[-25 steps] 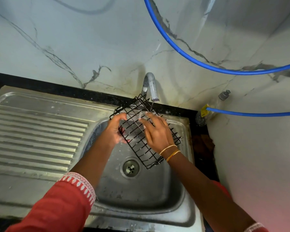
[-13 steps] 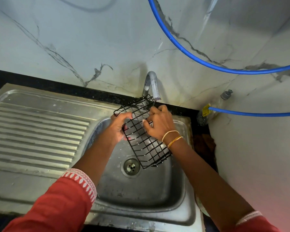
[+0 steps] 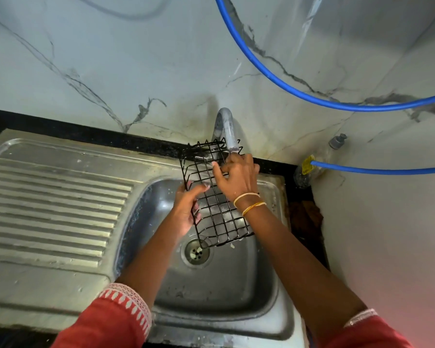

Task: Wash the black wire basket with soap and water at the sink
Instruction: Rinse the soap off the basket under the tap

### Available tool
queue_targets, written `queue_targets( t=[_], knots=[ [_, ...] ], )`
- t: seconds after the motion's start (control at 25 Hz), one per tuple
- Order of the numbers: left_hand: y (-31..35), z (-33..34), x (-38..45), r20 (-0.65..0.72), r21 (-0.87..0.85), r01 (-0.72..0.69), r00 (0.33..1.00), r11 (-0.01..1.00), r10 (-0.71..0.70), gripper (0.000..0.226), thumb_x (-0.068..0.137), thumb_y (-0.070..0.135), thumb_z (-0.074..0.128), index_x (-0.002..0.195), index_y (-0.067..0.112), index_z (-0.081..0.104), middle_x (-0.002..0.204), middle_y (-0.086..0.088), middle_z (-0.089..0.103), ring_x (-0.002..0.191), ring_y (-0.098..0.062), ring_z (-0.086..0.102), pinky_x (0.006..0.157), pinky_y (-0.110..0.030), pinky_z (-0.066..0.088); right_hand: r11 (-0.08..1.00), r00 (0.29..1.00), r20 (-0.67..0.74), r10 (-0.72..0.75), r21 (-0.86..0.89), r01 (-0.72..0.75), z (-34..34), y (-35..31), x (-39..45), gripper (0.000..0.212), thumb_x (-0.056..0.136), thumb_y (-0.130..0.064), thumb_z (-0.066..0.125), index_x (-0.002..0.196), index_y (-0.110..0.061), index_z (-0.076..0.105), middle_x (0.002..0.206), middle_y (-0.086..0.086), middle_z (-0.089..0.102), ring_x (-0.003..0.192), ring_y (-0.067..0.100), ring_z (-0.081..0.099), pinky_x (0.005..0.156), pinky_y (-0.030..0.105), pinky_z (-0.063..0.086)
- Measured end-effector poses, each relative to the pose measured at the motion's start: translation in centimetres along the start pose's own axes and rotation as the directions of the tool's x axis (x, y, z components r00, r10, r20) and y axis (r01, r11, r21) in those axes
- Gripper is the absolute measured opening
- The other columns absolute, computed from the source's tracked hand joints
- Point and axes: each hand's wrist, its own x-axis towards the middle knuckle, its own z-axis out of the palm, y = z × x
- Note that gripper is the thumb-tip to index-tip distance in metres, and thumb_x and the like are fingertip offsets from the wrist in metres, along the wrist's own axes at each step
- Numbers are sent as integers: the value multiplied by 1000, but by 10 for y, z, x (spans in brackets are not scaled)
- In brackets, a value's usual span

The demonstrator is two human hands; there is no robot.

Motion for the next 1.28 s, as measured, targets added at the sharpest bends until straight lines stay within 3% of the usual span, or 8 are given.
queue_targets(
  t=[0.12, 0.24, 0.44, 0.68, 0.8, 0.96, 1.12, 1.28],
  knots=[
    [8, 1, 1, -125, 9, -85, 988, 996, 86, 76, 59, 33, 76, 129, 19, 50, 80, -5, 58, 74, -17, 55, 61, -30, 43, 991, 994, 77, -81, -105, 89, 9, -7, -33, 49, 96, -41, 25, 120, -18, 61, 145, 6, 44, 142, 38, 21, 107, 61, 23],
    [6, 3, -1, -158, 141, -159, 971, 977, 180, 57, 77, 24, 70, 129, 22, 47, 125, -14, 58, 117, -27, 53, 99, -47, 42, 989, 993, 0, -116, -94, 115, 13, 1, -58, 48, 97, -40, 30, 132, -16, 52, 149, 11, 38, 144, 39, 17, 109, 58, 24],
    [12, 13, -4, -157, 35, -94, 983, 995, 98, 55, 80, 25, 65, 131, 25, 44, 127, -3, 53, 110, -19, 45, 82, -36, 36, 973, 953, -196, -232, -66, 223, 10, 17, -72, 31, 90, -25, 51, 115, -12, 65, 116, 8, 62, 121, 29, 51, 92, 49, 43],
    [19, 13, -4, -99, 20, -28, 995, 999, 30, 80, 53, 36, 64, 130, 24, 48, 138, -12, 49, 100, -19, 45, 70, -36, 41, 948, 958, 3, -288, -140, 285, -8, 7, -51, 33, 87, -33, 44, 114, -25, 61, 111, -5, 65, 124, 31, 43, 89, 48, 39],
    [15, 10, -3, -136, -49, -3, 991, 999, -3, 69, 52, 34, 65, 119, 17, 53, 125, -8, 54, 97, -18, 46, 72, -36, 41, 943, 945, 0, -326, -74, 325, -8, 7, -39, 29, 86, -34, 45, 105, -26, 66, 105, -8, 69, 121, 30, 45, 86, 48, 40],
    [20, 15, 0, -208, -108, -95, 975, 990, 71, 73, 54, 32, 67, 122, 13, 51, 118, -4, 57, 108, -22, 50, 82, -41, 41, 952, 950, -58, -306, -51, 303, 4, 3, -50, 43, 84, -19, 45, 125, -18, 59, 131, 2, 59, 136, 28, 39, 108, 54, 30],
    [28, 13, 4, -148, -151, -91, 987, 984, 68, 75, 42, 36, 67, 112, 15, 51, 101, -4, 65, 95, -24, 60, 67, -35, 40, 889, 890, -43, -454, 33, 456, 6, 29, -70, 52, 88, -13, 47, 140, -15, 46, 149, 4, 41, 141, 17, 33, 114, 55, 23],
    [26, 10, 10, -31, -139, -39, 999, 990, 35, 58, 52, 30, 64, 107, 25, 44, 74, -1, 50, 69, -19, 53, 57, -33, 46, 979, 988, 43, -152, -128, 156, 1, 19, -71, 65, 94, -38, 32, 153, -18, 11, 161, 0, 6, 149, 19, 1, 119, 49, 3]
  ],
)
